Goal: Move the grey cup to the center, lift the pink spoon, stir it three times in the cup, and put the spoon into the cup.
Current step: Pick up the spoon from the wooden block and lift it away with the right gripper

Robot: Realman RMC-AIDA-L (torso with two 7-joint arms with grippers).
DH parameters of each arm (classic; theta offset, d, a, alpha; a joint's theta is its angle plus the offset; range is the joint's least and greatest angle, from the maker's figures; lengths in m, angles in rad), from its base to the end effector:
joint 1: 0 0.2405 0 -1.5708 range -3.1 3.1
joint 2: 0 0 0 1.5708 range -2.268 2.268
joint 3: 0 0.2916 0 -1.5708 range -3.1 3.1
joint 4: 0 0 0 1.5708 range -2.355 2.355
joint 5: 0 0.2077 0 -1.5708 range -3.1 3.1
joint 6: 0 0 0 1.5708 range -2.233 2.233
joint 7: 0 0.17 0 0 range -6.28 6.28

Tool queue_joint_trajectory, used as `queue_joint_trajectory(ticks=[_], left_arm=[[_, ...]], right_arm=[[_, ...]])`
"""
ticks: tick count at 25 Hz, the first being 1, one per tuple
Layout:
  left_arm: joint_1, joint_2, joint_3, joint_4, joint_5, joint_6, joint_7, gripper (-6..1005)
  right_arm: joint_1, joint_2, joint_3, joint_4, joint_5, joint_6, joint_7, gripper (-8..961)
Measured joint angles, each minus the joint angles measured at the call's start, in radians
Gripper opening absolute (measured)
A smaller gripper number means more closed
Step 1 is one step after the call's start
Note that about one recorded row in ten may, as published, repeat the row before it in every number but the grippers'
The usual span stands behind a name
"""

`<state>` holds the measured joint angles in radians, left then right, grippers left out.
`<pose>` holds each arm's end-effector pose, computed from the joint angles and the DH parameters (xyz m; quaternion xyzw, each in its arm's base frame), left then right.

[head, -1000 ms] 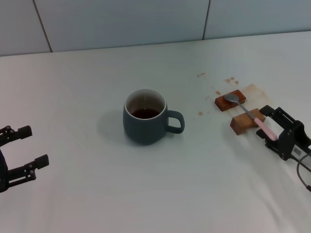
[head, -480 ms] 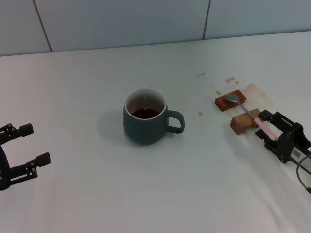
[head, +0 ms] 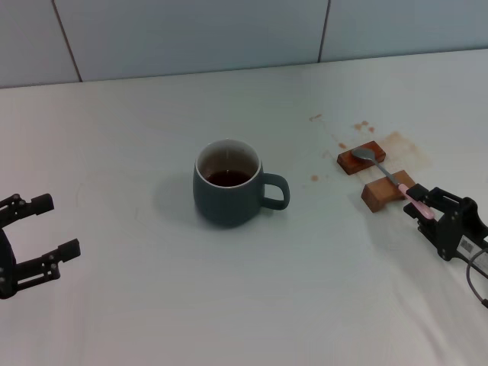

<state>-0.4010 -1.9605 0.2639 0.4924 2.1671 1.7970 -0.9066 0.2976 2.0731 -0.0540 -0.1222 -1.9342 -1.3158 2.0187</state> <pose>-0.3485 0.2910 0.0215 -0.9256 -0.1220 -0.2802 0.2235 0.3977 0.2810 -0.0544 -0.4182 0.7435 0.4972 0.1584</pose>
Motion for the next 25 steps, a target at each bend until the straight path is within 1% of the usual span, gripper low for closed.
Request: queue_joint_trajectory(ticks=[6,12,13,14,15,16,17,18,19,20,23,24,25], left_arm=[[0.008,-0.003,0.0,0.0,-0.018,0.005,0.0,812],[0.014,-0.005,0.0,0.0,-0.023,0.009,0.0,813],[0.015,-0.006,0.0,0.0,-0.025,0.01,0.0,813],[0.018,-0.006,0.0,-0.002,-0.03,0.011,0.002,813],[0.018,-0.006,0.0,-0.002,-0.03,0.011,0.002,813],[0.019,-0.006,0.0,-0.005,-0.033,0.012,0.004,813],[0.02,-0.006,0.0,-0.007,-0.035,0.013,0.005,813],[0.021,-0.006,0.0,-0.007,-0.036,0.013,0.007,813],[0.022,-0.007,0.0,-0.008,-0.038,0.015,0.008,813],[0.022,-0.007,0.0,-0.009,-0.038,0.017,0.008,813],[0.023,-0.01,0.0,-0.009,-0.04,0.022,0.009,813],[0.024,-0.012,0.0,-0.009,-0.042,0.026,0.009,813],[0.024,-0.012,0.0,-0.009,-0.042,0.026,0.009,813]], right_arm=[[-0.001,0.001,0.004,0.0,0.0,0.015,-0.006,329],[0.002,0.002,0.006,-0.002,0.005,0.018,-0.064,164],[0.004,0.002,0.01,-0.003,0.01,0.015,-0.094,158],[0.01,0.003,0.027,-0.007,0.037,0.002,-0.199,152],[0.01,0.003,0.027,-0.007,0.037,0.002,-0.199,146],[0.014,0.003,0.034,-0.01,0.06,-0.007,-0.261,140],[0.026,0.003,0.044,-0.018,0.137,-0.043,-0.414,134],[0.026,0.003,0.044,-0.018,0.137,-0.043,-0.414,132],[0.038,0.003,0.047,-0.024,0.222,-0.103,-0.574,130],[0.038,0.003,0.047,-0.024,0.222,-0.103,-0.574,129],[0.056,0.004,0.051,-0.035,0.357,-0.237,-0.809,123],[0.067,0.004,0.051,-0.057,0.413,-0.33,-0.887,124],[0.067,0.004,0.051,-0.057,0.413,-0.33,-0.887,125]])
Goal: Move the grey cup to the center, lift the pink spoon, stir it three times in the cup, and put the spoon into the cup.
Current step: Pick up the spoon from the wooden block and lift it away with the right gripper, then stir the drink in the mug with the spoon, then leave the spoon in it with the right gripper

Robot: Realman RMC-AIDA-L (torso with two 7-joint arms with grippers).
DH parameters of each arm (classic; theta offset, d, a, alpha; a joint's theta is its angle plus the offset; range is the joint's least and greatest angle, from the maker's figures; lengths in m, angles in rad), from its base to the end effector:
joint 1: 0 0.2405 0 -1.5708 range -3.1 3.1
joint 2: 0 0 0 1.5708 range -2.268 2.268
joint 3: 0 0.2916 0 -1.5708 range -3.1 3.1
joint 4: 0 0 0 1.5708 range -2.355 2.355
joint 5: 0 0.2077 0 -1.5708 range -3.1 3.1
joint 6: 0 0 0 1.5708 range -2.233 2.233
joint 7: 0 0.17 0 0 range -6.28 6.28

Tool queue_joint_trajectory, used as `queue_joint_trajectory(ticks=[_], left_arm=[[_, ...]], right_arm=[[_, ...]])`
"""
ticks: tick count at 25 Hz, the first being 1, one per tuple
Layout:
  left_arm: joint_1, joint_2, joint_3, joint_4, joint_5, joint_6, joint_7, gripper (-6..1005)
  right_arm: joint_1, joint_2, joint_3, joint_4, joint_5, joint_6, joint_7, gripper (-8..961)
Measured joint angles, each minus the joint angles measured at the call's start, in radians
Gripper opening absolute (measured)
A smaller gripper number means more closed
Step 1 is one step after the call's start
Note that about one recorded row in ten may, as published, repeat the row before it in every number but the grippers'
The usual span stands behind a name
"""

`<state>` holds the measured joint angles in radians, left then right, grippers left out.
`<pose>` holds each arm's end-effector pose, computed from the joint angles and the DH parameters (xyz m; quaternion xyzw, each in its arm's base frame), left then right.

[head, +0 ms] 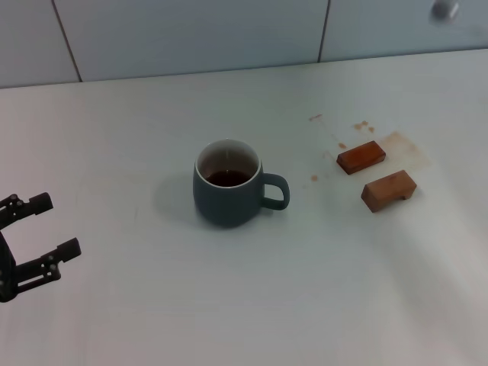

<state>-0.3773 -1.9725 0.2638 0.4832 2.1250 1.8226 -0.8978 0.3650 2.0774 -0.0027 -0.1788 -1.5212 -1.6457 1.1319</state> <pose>-0.3462 0.2826 0.0200 -0.9157 -0.1240 -0.3051 0.2302 0.3525 0.3161 0.0438 -0.5931 0.3375 0.5897 0.4319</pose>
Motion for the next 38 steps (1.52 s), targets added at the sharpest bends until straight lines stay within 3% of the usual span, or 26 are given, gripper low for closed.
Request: queue_joint_trajectory(ticks=[3,4,5,7,8,9,10,12,13,14,16,19,21,22,26,29,38], left_arm=[[0.003,-0.004,0.0,0.002,-0.005,0.008,-0.002,813],[0.006,-0.005,0.0,0.004,-0.012,0.012,-0.004,812],[0.006,-0.005,0.0,0.004,-0.012,0.012,-0.004,812],[0.009,-0.005,0.0,0.004,-0.022,0.015,-0.005,812],[0.01,-0.005,0.0,0.003,-0.023,0.016,-0.005,812],[0.012,-0.006,0.0,0.001,-0.027,0.017,-0.004,812],[0.012,-0.006,0.0,0.001,-0.027,0.017,-0.004,812],[0.013,-0.007,0.0,0.0,-0.027,0.017,-0.004,812],[0.013,-0.009,0.0,0.0,-0.027,0.017,-0.002,812],[0.013,-0.011,0.0,0.0,-0.027,0.017,-0.001,812],[0.013,-0.012,0.0,0.0,-0.027,0.017,0.0,812],[0.013,-0.014,0.0,0.0,-0.027,0.016,0.0,812],[0.013,-0.015,0.0,0.0,-0.027,0.015,0.0,812],[0.013,-0.015,0.0,0.0,-0.027,0.014,0.0,812],[0.01,-0.016,0.0,0.0,-0.027,0.012,0.0,812],[0.009,-0.018,0.0,0.0,-0.027,0.011,0.0,813],[0.009,-0.02,0.0,0.0,-0.026,0.011,-0.003,800]], right_arm=[[0.027,-0.002,-0.007,-0.098,0.034,-0.167,-0.011,127],[0.051,-0.004,-0.035,-0.191,0.036,-0.253,0.031,128],[0.051,-0.004,-0.035,-0.191,0.036,-0.253,0.031,128],[0.084,-0.007,-0.14,-0.352,0.032,-0.289,0.152,130],[0.084,-0.007,-0.14,-0.352,0.032,-0.289,0.152,131],[0.1,-0.008,-0.249,-0.482,0.032,-0.275,0.235,131],[0.1,-0.008,-0.249,-0.482,0.032,-0.275,0.235,132],[0.106,-0.006,-0.402,-0.672,0.021,-0.217,0.357,134],[0.106,-0.006,-0.402,-0.672,0.021,-0.217,0.357,135],[0.108,-0.005,-0.501,-0.804,-0.013,-0.153,0.453,135],[0.111,-0.005,-0.539,-0.857,-0.033,-0.127,0.496,137],[0.155,-0.012,-0.657,-1.061,-0.192,-0.063,0.717,139],[0.174,-0.015,-0.679,-1.1,-0.238,-0.056,0.778,141],[0.217,-0.027,-0.722,-1.155,-0.331,-0.052,0.878,142],[0.286,-0.042,-0.782,-1.189,-0.436,-0.054,0.99,145],[0.39,-0.06,-0.843,-1.192,-0.585,-0.055,1.139,147],[0.557,-0.067,-0.918,-1.129,-0.796,-0.057,1.282,154]])
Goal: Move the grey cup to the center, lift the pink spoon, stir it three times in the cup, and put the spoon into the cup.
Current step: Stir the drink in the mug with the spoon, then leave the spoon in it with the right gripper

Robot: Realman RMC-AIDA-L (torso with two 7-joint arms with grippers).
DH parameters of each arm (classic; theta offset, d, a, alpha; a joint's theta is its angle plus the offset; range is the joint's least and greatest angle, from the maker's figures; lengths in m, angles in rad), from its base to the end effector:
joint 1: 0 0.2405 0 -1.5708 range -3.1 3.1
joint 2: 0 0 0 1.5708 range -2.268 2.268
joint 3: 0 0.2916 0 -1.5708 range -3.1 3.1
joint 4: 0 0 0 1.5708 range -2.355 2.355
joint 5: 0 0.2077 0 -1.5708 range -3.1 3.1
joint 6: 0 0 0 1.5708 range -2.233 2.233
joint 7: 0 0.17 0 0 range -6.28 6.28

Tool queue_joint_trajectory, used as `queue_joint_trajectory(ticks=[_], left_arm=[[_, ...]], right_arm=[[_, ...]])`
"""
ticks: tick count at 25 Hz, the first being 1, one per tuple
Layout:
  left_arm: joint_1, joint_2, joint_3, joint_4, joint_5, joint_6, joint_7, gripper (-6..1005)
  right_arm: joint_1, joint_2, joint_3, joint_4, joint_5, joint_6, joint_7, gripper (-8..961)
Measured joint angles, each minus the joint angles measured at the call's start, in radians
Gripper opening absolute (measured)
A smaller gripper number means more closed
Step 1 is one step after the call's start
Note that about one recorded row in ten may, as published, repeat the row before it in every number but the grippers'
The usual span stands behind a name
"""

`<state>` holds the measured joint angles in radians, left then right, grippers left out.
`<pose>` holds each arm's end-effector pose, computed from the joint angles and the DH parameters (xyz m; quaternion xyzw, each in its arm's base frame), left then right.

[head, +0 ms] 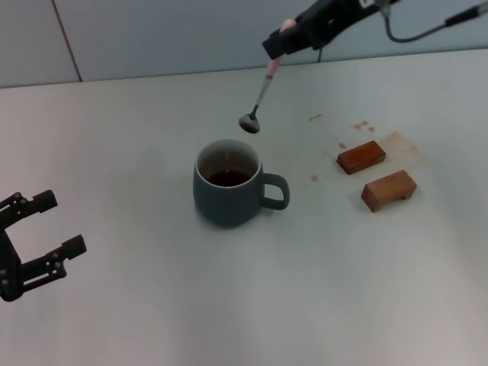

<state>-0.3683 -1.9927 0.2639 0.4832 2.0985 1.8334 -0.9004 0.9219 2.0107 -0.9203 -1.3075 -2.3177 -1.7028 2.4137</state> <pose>-0.3415 0.2793 0.0148 -0.9082 -0.1276 -0.3234 0.2328 0.0899 0.4389 0.0414 -0.9560 0.2488 0.0481 0.1477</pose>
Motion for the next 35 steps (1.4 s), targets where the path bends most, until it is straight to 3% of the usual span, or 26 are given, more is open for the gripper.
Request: queue_joint_trajectory(ticks=[6,10,16,21,27,35], left_arm=[[-0.004,-0.003,0.0,0.0,0.0,0.001,-0.006,780],[-0.005,-0.004,0.0,0.0,0.0,0.001,-0.006,768],[-0.006,-0.006,0.006,0.0,0.0,0.001,-0.006,748],[-0.006,-0.008,0.008,0.0,0.001,-0.002,-0.006,715],[-0.006,-0.012,0.008,0.0,0.002,-0.002,-0.005,715],[-0.005,-0.013,0.008,0.0,0.004,-0.003,-0.003,715]], right_arm=[[0.126,-0.007,-0.004,0.173,-0.1,0.011,-0.004,159],[0.163,-0.006,-0.027,0.242,-0.118,0.042,-0.017,162],[0.226,-0.001,-0.142,0.404,-0.15,0.156,-0.02,166],[0.265,0.009,-0.156,0.503,-0.156,0.205,-0.052,170],[0.281,0.025,-0.162,0.529,-0.162,0.229,-0.066,175],[0.285,0.03,-0.199,0.549,-0.186,0.296,-0.057,181]])
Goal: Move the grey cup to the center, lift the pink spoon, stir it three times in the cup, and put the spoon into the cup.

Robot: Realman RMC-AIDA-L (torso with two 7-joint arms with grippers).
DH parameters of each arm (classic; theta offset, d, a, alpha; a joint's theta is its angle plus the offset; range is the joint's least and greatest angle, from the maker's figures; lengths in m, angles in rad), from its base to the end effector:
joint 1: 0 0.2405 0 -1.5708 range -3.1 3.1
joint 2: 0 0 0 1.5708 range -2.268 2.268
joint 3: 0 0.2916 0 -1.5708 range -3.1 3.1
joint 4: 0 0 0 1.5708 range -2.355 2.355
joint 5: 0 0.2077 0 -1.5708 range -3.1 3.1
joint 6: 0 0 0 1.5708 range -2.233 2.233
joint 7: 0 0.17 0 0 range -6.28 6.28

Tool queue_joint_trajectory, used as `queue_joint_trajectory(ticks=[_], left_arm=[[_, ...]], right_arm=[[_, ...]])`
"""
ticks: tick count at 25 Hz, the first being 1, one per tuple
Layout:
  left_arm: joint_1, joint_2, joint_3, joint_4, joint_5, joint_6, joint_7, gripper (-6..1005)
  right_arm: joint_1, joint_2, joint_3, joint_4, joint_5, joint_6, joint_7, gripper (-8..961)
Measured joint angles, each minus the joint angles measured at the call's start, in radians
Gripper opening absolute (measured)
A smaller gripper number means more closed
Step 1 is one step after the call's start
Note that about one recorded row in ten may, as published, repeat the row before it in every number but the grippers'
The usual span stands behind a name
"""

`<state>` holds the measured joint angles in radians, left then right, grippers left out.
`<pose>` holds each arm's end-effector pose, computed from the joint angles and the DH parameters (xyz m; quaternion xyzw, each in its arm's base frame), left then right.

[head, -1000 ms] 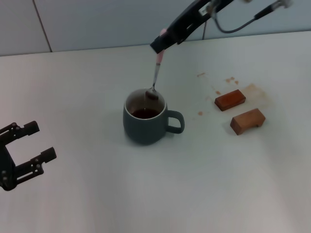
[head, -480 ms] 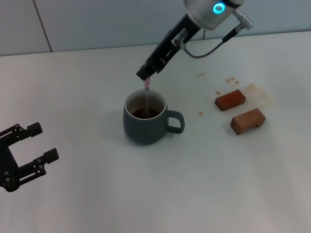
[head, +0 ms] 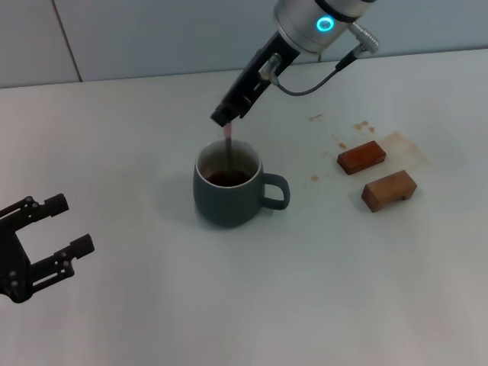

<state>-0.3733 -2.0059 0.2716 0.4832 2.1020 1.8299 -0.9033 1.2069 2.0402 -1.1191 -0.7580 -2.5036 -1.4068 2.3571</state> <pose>-0.3376 0.2796 0.0078 -0.9090 -0.1293 -0.3262 0.2251 0.0717 0.4726 -0.0659 -0.9632 0.2196 -0.0988 0.1195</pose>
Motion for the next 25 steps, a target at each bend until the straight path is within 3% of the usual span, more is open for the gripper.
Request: queue_joint_trajectory(ticks=[9,14,19,25], left_arm=[[0.008,-0.001,0.0,0.0,-0.003,0.0,0.002,715],[0.008,-0.001,0.0,0.0,-0.004,0.003,0.003,715],[0.008,-0.001,-0.002,0.0,-0.004,0.007,0.004,715],[0.013,0.0,-0.006,0.0,-0.004,0.01,0.003,715]], right_arm=[[0.013,-0.001,0.021,-0.026,-0.031,-0.093,0.016,188],[0.005,-0.001,0.025,-0.03,0.026,-0.068,0.012,192],[0.005,-0.001,0.016,-0.027,-0.024,-0.013,0.024,196],[0.021,0.001,0.014,-0.039,-0.066,-0.071,0.036,200]])
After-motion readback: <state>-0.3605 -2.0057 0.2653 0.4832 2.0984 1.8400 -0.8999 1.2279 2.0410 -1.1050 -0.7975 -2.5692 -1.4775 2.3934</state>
